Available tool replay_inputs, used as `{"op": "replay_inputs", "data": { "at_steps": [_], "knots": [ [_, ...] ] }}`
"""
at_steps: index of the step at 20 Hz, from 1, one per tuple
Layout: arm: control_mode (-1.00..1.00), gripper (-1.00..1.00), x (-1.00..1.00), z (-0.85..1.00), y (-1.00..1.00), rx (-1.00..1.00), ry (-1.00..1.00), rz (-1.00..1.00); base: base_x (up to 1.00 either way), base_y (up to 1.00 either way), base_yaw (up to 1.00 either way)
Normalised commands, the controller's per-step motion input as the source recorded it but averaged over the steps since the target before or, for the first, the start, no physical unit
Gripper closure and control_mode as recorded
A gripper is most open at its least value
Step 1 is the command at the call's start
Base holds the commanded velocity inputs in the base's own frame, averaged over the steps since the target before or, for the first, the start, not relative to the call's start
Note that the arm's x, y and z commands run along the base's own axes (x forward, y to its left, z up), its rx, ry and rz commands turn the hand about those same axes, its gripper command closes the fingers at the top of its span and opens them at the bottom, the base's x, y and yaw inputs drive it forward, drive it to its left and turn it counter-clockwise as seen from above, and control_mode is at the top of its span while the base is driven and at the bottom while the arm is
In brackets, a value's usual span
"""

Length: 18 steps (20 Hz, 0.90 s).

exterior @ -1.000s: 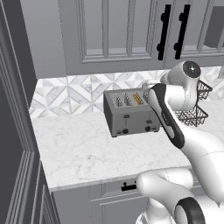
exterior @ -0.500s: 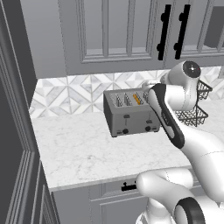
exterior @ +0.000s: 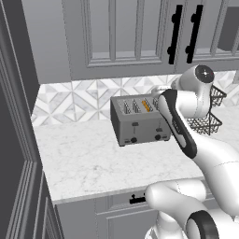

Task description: Start the toaster. Once the lever pops up, take the bread to the plate on the dining counter.

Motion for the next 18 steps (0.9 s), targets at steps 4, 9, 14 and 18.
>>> {"op": "replay_inputs", "data": {
  "at_steps": [4,9,14,18],
  "knots": [
    [-1.0,-1.0,0.0,0.0,0.0,0.0,0.0,0.0,0.0,0.0,0.0],
    [-1.0,-1.0,0.0,0.0,0.0,0.0,0.0,0.0,0.0,0.0,0.0],
    [-1.0,-1.0,0.0,0.0,0.0,0.0,0.0,0.0,0.0,0.0,0.0],
    [-1.0,-1.0,0.0,0.0,0.0,0.0,0.0,0.0,0.0,0.0,0.0]
  ]
}}
